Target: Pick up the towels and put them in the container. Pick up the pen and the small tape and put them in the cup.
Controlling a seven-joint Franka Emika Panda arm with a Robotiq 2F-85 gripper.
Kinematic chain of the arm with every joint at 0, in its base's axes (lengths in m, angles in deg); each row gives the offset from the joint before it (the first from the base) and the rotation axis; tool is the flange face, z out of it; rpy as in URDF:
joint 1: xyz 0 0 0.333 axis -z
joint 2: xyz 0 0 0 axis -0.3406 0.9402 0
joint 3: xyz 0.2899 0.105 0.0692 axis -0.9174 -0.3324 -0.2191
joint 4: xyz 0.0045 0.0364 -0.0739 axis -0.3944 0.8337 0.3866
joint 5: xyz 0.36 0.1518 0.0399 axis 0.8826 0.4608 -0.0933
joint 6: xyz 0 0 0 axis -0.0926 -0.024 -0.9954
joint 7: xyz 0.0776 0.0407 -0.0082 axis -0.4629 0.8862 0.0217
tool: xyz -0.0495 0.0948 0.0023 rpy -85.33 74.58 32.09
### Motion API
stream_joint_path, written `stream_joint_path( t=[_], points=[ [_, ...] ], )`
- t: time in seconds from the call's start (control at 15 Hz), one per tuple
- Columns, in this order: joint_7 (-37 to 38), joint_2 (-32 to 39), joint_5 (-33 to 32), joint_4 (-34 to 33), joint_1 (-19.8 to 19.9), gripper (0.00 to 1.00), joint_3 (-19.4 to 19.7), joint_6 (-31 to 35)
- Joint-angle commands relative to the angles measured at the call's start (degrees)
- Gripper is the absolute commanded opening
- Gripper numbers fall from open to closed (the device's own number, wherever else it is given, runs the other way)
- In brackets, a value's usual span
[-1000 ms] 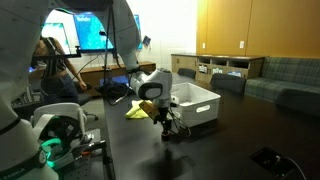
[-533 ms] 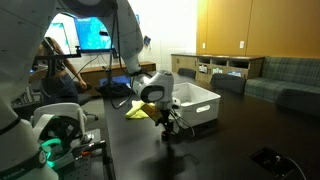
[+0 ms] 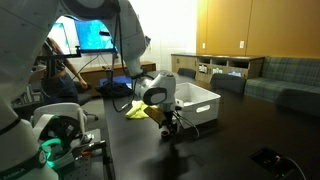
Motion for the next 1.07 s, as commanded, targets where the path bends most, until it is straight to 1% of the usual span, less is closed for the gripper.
stream_joint_path(
  t=[0.0,0.4,0.73,1.0],
  points=[
    [1.4,1.1,-2.1,-0.8,-1.6,1.0,1.5,2.8],
    [1.4,2.5,-3.9,-2.5,-2.7,1.0,2.7,3.3],
    [0.1,4.9,-4.3,-5.1,-1.9,1.0,1.6,1.7],
    [-0.1,6.5,-4.2,-5.4,-1.3,1.0,0.9,1.2]
  ],
)
